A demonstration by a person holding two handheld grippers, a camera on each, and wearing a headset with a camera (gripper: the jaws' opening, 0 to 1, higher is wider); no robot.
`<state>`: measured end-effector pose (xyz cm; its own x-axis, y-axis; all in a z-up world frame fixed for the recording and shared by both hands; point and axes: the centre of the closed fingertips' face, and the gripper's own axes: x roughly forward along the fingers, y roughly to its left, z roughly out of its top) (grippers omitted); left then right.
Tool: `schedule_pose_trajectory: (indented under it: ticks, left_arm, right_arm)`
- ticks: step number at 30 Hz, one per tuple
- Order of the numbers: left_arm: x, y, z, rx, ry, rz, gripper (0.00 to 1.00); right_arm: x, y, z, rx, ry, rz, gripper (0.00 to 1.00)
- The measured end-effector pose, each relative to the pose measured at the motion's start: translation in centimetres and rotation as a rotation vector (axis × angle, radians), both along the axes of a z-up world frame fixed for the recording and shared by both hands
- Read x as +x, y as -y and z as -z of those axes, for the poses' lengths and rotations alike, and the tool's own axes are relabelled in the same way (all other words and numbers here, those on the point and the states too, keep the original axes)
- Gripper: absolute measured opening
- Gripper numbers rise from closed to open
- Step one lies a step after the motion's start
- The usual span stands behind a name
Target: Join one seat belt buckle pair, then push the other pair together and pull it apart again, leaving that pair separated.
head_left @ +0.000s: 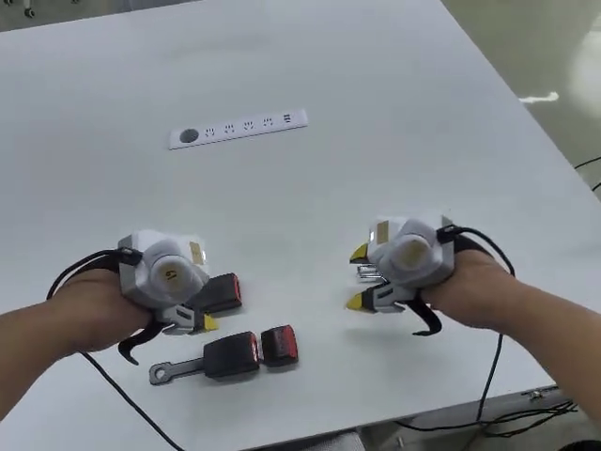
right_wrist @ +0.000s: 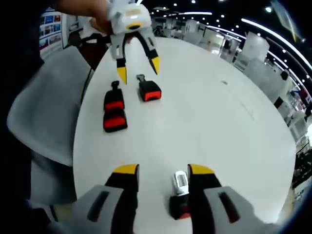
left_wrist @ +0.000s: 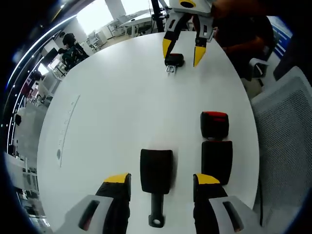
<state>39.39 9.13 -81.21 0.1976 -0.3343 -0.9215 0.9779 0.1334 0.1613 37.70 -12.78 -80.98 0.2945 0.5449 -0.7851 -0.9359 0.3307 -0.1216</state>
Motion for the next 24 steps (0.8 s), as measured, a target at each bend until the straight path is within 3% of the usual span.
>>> schedule_pose_trajectory:
  ticks: [3, 5, 9, 14, 18, 22, 24]
  left_arm:
    - [0.6, -0.6, 0.5, 0.009, -0.014, -0.019, 0.55]
    - [0.8, -1.5, 0.9, 0.046, -0.027, -0.043, 0.57]
    - [0.4, -1.4, 1.4, 0.049, -0.051, -0.020, 0.56]
    - [0.3, -1.5, 2.3, 0.065, -0.076, 0.002, 0.53]
    - [0.5, -1.2, 2.6, 0.064, -0.087, 0.011, 0.52]
    - [0.9, -0.9, 2.8, 0.075, -0.079, 0.021, 0.49]
    - [0.9, -0.6, 3.0, 0.057, -0.094, 0.014, 0.45]
  right_arm:
    - [0.5, 2.0, 0.4, -0.028, -0.001, 0.008, 0.40]
    - [0.9, 3.0, 0.8, -0.046, -0.002, 0.013, 0.40]
    - [1.3, 4.4, 1.6, -0.069, -0.016, 0.020, 0.41]
    - [1.4, 5.1, 3.3, -0.104, -0.043, 0.004, 0.42]
    - [0.4, 4.8, 3.4, -0.123, -0.079, -0.039, 0.37]
    - [0.6, 5.0, 3.4, -0.143, -0.071, -0.054, 0.34]
    - [0.7, 5.1, 3.7, -0.140, -0.077, -0.059, 0.33]
